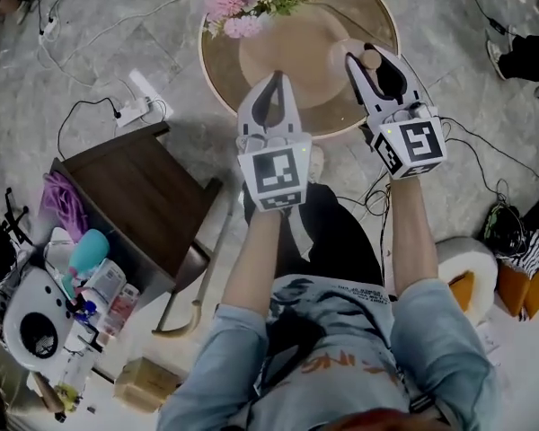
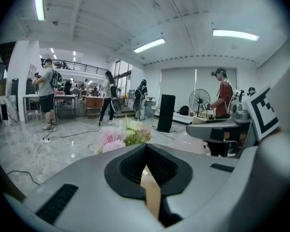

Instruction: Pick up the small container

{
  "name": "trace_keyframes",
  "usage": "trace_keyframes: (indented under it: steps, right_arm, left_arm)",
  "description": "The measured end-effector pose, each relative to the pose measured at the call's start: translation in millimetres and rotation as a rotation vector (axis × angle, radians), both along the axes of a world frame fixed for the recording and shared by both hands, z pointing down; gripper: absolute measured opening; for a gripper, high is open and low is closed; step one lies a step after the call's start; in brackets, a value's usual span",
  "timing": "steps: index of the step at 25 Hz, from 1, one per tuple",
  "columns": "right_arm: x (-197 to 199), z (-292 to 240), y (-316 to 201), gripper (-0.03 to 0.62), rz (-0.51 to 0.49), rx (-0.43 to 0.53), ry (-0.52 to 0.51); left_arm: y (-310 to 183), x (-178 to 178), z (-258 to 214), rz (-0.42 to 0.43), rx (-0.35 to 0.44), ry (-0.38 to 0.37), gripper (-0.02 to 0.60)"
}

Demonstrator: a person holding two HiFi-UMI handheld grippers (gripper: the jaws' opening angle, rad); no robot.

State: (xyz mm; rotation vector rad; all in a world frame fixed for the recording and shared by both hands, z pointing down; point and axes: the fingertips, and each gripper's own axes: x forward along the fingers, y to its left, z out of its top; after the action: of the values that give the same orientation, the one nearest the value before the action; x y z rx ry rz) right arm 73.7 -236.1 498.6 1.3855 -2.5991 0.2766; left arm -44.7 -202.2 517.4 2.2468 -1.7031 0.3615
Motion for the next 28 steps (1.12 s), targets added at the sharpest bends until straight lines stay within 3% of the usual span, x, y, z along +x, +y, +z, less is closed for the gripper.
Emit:
trace_keyframes:
  steps: [15, 22, 28]
  right_arm:
    - [20, -176, 40, 0.146, 0.021, 0.115, -0.076]
    - [25, -228, 48, 0.146, 0.052, 0.151, -0.093]
    - [23, -246, 55, 0.146, 0.033, 0.182, -0.082]
  left_arm:
    - [32, 17, -173, -0.084, 0.170, 0.063, 0.023]
    - [34, 16, -220, -0.115, 0.236, 0.078, 0.023]
    - [32, 14, -236, -0.122, 0.297, 0.012, 0.023]
